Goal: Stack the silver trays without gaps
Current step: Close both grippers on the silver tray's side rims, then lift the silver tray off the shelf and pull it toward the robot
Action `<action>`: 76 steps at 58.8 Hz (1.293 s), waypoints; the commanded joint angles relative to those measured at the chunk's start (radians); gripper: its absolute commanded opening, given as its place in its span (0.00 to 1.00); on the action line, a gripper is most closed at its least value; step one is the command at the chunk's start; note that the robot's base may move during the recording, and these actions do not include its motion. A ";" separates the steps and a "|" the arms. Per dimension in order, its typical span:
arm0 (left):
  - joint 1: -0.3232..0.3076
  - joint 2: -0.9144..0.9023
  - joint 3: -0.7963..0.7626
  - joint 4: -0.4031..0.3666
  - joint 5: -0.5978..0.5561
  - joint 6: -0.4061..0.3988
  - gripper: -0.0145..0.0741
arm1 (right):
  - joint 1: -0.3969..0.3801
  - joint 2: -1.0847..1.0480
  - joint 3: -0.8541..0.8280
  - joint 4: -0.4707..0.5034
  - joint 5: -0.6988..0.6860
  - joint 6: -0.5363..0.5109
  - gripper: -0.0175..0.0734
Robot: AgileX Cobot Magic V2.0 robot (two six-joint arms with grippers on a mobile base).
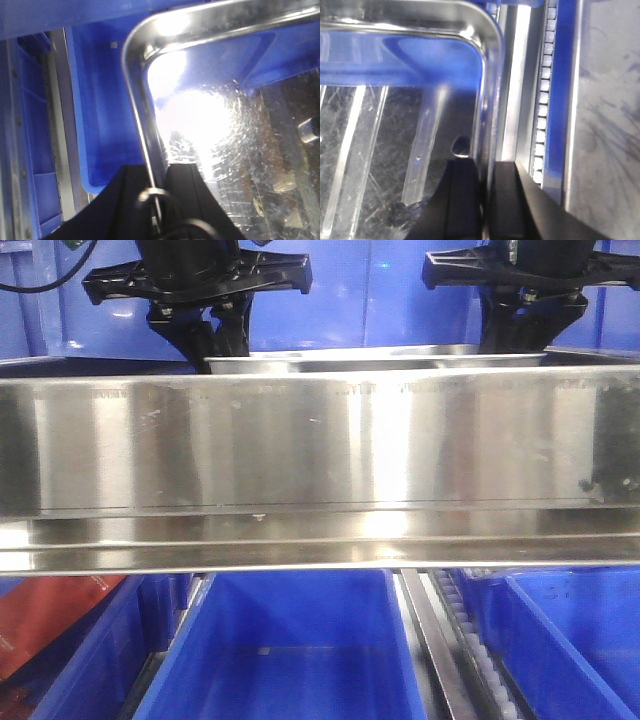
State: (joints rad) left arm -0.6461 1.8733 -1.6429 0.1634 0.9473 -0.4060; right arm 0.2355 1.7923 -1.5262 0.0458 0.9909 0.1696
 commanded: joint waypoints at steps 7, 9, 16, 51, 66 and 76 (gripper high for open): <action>-0.011 -0.015 -0.009 -0.027 -0.023 0.009 0.16 | 0.005 -0.011 0.002 0.001 0.018 -0.022 0.11; -0.011 -0.022 -0.009 -0.025 -0.021 0.009 0.16 | 0.005 -0.019 0.002 0.001 0.018 -0.022 0.11; -0.011 -0.042 -0.018 -0.025 -0.011 0.009 0.16 | 0.005 -0.051 0.002 0.001 0.018 -0.022 0.11; -0.011 -0.179 -0.129 -0.025 0.086 0.009 0.16 | 0.005 -0.255 0.002 0.009 0.048 -0.022 0.11; -0.011 -0.243 -0.138 -0.021 0.065 0.009 0.16 | 0.005 -0.349 0.000 0.009 -0.046 -0.022 0.11; -0.011 -0.263 -0.138 0.013 -0.046 0.009 0.16 | 0.005 -0.383 0.000 0.009 -0.193 -0.022 0.11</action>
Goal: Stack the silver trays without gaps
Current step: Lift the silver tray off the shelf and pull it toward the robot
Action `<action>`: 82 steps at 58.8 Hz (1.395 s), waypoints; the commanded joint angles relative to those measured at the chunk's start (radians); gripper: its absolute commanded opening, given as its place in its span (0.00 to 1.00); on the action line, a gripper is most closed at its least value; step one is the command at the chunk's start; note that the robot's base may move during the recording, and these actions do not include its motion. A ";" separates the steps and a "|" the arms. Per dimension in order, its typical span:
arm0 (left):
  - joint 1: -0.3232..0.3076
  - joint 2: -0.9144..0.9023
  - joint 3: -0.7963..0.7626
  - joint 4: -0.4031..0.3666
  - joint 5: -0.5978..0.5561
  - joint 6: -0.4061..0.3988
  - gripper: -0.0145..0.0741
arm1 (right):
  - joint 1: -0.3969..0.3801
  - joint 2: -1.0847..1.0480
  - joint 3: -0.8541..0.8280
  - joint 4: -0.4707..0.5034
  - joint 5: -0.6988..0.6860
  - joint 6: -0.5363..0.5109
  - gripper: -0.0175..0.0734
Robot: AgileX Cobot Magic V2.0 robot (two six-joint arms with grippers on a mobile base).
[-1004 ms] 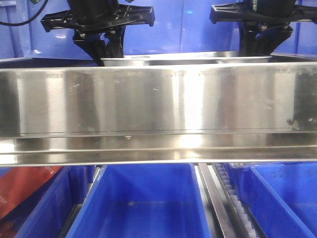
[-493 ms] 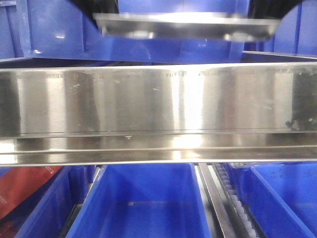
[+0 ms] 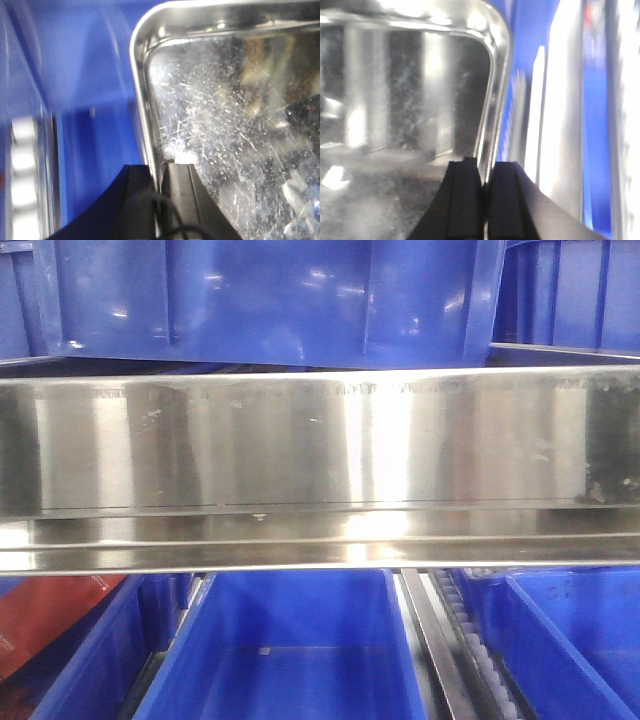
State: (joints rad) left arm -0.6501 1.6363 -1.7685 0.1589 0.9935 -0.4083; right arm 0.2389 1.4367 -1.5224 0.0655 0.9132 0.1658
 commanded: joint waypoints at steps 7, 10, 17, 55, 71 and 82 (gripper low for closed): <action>-0.007 -0.027 -0.012 0.036 -0.201 0.011 0.16 | 0.001 -0.029 -0.003 -0.011 -0.207 -0.019 0.11; -0.007 -0.027 -0.012 0.043 -0.240 0.011 0.16 | 0.001 -0.029 -0.003 -0.011 -0.249 -0.019 0.11; -0.007 -0.027 -0.012 0.081 -0.359 0.011 0.16 | 0.001 -0.029 -0.003 -0.011 -0.342 -0.019 0.11; -0.007 -0.027 -0.012 0.169 -0.574 0.011 0.16 | 0.001 -0.029 -0.003 -0.015 -0.547 -0.019 0.11; -0.007 -0.027 -0.012 0.169 -0.578 0.011 0.16 | 0.001 -0.029 -0.003 -0.015 -0.547 -0.019 0.11; -0.007 -0.027 -0.012 0.169 -0.578 0.011 0.16 | 0.001 -0.029 -0.003 -0.015 -0.547 -0.019 0.11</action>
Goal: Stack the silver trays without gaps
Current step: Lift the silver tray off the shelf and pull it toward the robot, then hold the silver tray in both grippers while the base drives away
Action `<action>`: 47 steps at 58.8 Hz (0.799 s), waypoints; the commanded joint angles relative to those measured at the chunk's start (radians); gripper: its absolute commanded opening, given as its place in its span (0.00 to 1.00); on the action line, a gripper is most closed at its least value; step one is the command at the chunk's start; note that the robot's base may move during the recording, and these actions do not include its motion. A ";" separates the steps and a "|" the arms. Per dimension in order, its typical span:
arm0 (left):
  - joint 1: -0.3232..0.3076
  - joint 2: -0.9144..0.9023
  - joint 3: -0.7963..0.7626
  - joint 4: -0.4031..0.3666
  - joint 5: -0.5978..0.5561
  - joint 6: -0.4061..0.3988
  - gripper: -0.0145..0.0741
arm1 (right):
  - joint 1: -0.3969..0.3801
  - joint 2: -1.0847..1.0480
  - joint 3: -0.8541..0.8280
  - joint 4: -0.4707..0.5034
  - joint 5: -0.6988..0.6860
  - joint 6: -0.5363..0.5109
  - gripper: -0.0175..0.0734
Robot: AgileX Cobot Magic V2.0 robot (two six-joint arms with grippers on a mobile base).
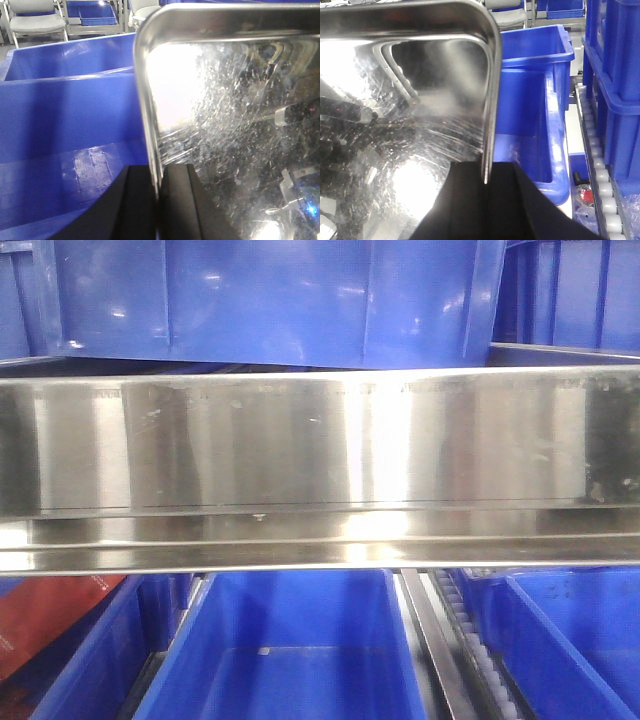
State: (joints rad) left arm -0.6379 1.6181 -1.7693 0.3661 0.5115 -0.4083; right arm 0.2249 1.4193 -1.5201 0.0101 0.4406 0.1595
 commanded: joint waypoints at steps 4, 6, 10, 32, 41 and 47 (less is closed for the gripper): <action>-0.019 -0.009 -0.011 -0.039 -0.096 0.011 0.16 | 0.015 -0.012 -0.006 0.040 -0.074 -0.012 0.11; -0.019 -0.009 -0.011 -0.039 -0.096 0.011 0.16 | 0.015 -0.012 -0.006 0.040 -0.074 -0.012 0.11; -0.019 -0.009 -0.011 -0.039 -0.096 0.011 0.16 | 0.015 -0.012 -0.006 0.040 -0.074 -0.012 0.11; -0.019 -0.009 -0.011 -0.039 -0.096 0.011 0.16 | 0.015 -0.012 -0.006 0.040 -0.074 -0.012 0.11; -0.019 -0.009 -0.011 -0.039 -0.097 0.011 0.16 | 0.015 -0.012 -0.006 0.040 -0.074 -0.012 0.11; -0.019 -0.009 -0.011 -0.039 -0.097 0.011 0.16 | 0.015 -0.012 -0.006 0.040 -0.074 -0.012 0.11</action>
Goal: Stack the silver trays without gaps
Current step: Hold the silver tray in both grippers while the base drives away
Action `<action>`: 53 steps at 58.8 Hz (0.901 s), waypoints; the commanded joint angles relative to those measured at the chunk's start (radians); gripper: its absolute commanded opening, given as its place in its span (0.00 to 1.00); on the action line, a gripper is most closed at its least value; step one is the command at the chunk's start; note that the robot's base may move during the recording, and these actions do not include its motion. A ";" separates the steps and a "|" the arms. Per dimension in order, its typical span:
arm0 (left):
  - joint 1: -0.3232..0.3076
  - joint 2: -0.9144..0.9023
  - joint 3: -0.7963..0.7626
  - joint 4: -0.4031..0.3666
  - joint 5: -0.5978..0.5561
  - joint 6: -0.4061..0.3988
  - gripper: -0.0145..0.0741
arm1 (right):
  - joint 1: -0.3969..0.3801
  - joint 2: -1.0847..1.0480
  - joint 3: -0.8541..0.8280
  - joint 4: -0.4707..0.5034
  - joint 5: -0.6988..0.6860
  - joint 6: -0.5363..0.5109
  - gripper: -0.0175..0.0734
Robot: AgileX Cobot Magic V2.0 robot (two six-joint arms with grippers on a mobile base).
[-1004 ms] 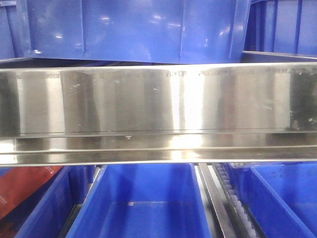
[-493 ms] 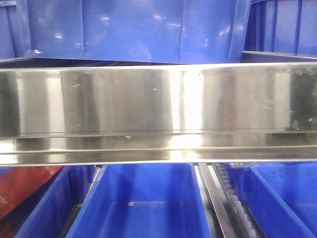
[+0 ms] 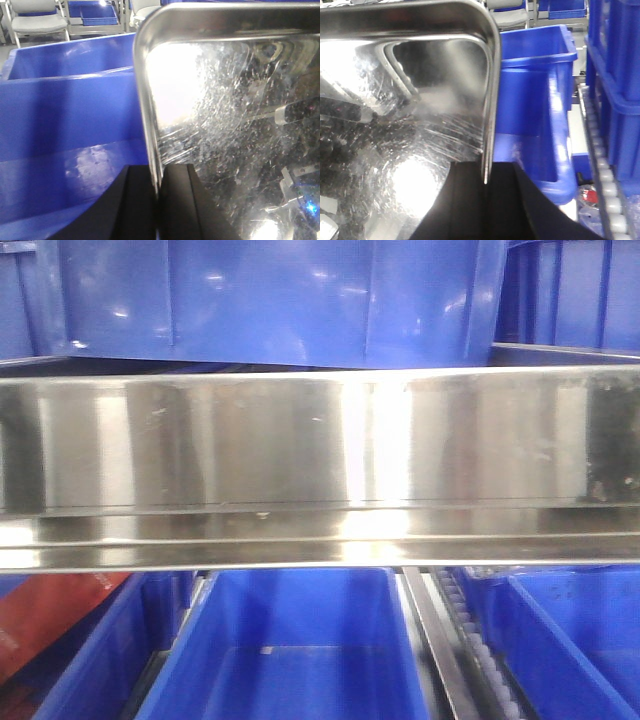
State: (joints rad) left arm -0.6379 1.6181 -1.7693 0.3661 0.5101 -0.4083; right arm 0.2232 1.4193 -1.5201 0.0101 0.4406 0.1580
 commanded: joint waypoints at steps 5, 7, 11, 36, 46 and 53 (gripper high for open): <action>-0.019 -0.009 -0.011 -0.039 -0.095 0.011 0.16 | 0.017 -0.012 -0.006 0.040 -0.074 -0.011 0.11; -0.019 -0.007 -0.011 -0.039 -0.095 0.011 0.16 | 0.017 -0.012 -0.006 0.040 -0.074 -0.011 0.11; -0.019 -0.006 -0.011 -0.039 -0.095 0.011 0.16 | 0.017 -0.012 -0.006 0.040 -0.074 -0.011 0.11; -0.019 -0.005 -0.011 -0.039 -0.101 0.011 0.16 | 0.017 -0.012 -0.006 0.040 -0.074 -0.011 0.11; -0.019 -0.005 -0.011 -0.039 -0.101 0.011 0.16 | 0.017 -0.012 -0.006 0.040 -0.074 -0.011 0.11; -0.019 -0.005 -0.011 -0.039 -0.101 0.011 0.16 | 0.017 -0.012 -0.006 0.040 -0.074 -0.011 0.11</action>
State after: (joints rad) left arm -0.6363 1.6181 -1.7693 0.3661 0.4920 -0.4065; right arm 0.2232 1.4172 -1.5201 0.0101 0.4406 0.1580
